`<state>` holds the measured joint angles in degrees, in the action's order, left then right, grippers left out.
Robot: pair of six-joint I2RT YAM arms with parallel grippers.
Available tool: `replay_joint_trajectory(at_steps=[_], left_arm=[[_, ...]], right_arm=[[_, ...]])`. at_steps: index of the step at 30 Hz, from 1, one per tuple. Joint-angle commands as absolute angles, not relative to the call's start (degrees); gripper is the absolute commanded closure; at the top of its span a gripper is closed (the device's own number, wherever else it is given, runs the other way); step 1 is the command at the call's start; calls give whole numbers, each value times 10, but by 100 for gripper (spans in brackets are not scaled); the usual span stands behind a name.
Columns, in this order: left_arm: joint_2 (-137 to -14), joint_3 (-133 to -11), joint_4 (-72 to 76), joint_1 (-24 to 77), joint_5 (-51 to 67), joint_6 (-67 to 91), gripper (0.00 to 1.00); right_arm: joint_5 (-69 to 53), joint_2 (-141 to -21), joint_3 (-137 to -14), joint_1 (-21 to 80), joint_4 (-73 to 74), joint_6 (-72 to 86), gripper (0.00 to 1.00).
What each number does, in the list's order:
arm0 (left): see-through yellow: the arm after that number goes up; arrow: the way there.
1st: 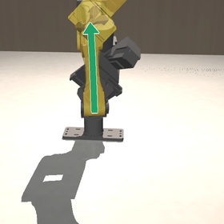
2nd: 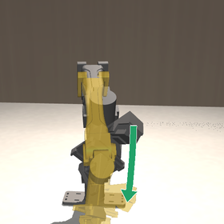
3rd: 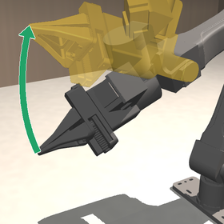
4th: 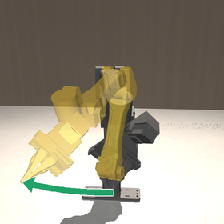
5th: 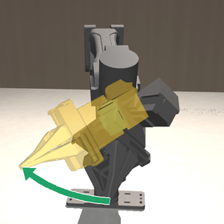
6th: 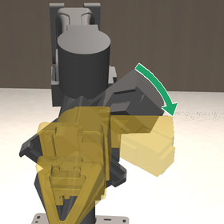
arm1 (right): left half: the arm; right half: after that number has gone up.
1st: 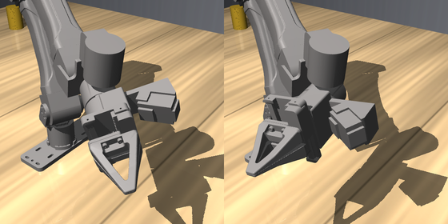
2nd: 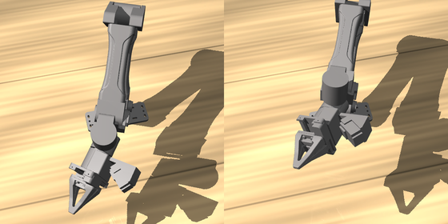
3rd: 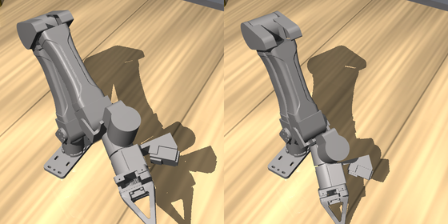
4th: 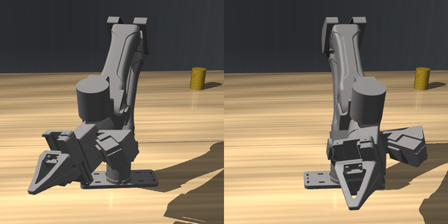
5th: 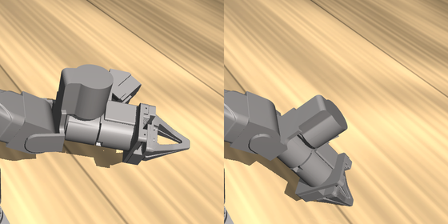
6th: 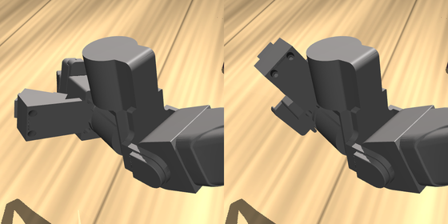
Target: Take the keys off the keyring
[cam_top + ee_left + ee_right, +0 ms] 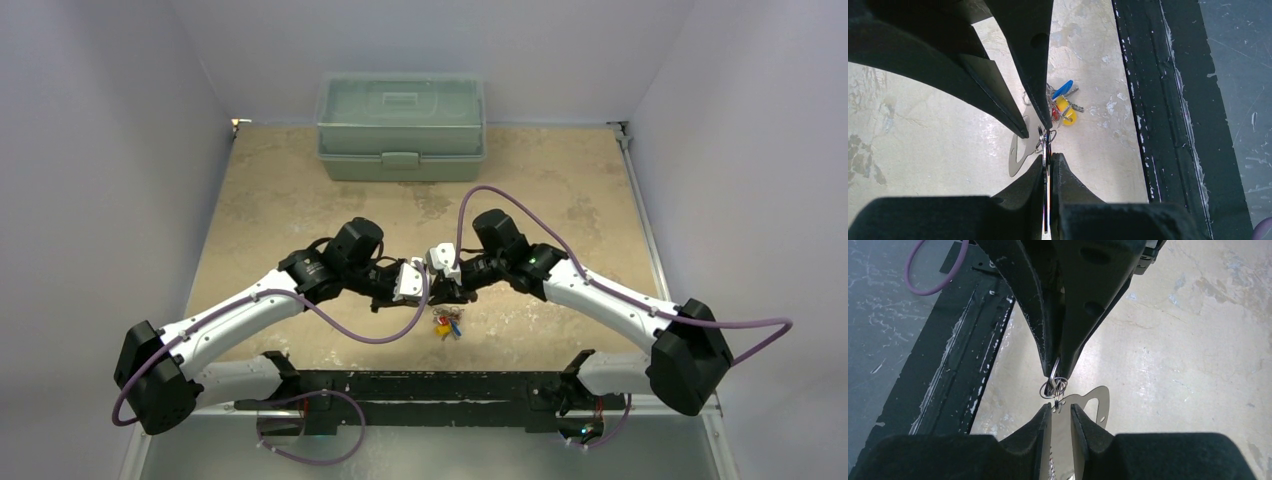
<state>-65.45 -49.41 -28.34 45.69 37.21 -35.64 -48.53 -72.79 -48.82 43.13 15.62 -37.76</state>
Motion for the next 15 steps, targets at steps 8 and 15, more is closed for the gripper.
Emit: replay_joint_trajectory(at_steps=[8, 15], left_arm=[[-642, -511, -265, 451, 397, -360, 100], [-639, -502, -267, 436, 392, -339, 100]], right_arm=[[-483, -719, -477, 435, 126, -376, 88], [-482, -712, -468, 435, 95, -335, 100]])
